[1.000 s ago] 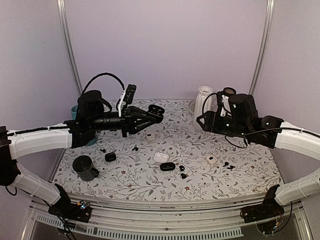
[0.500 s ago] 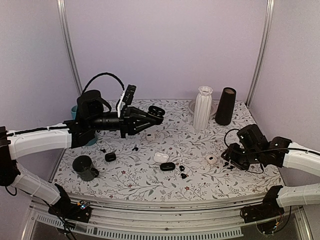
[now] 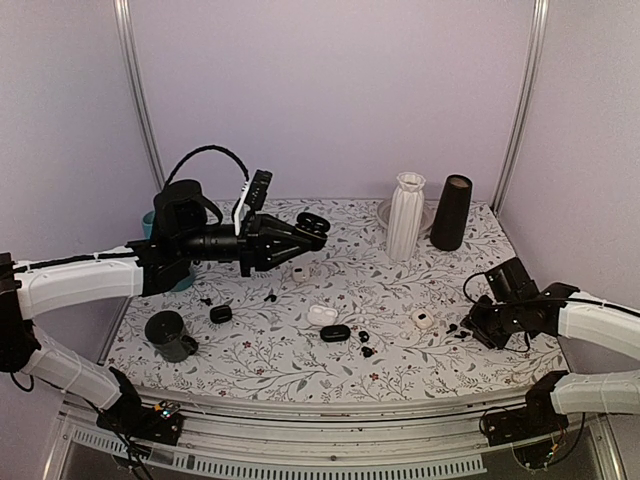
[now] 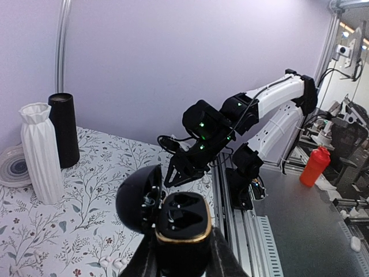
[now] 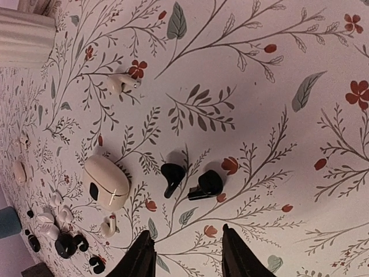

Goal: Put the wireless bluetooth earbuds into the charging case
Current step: Move the right earbud to the center of the board.

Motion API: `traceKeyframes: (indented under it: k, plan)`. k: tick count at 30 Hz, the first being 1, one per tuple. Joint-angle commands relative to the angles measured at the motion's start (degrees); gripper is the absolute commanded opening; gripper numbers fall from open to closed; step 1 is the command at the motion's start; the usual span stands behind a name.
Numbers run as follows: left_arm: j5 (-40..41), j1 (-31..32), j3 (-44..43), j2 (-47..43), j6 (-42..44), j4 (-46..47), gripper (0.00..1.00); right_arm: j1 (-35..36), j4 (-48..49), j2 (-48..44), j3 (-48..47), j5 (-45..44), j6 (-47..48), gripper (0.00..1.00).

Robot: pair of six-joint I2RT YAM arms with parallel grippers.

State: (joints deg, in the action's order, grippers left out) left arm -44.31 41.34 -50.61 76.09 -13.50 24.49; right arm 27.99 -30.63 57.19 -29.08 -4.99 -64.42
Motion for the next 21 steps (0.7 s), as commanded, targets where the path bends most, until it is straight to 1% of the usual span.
traceKeyframes:
  k: [1,10,15,21]
  plan:
    - [0.3,-0.6,-0.2,-1.5,0.7,-0.3,0.0,-1.8,5.7,1.2,2.9,2.6,0.6,0.39]
    - [0.6,-0.7,-0.1,-1.8,0.3,-0.7,0.0,-5.2,10.5,3.9,6.0,3.5,2.1,0.35]
    - [0.9,-0.7,-0.2,-1.9,0.3,-0.8,0.0,-6.3,13.5,6.3,5.5,3.2,5.0,0.33]
    - [0.5,-0.6,-0.5,-1.8,0.0,-1.2,0.0,-6.6,13.6,10.4,4.0,2.3,7.9,0.29]
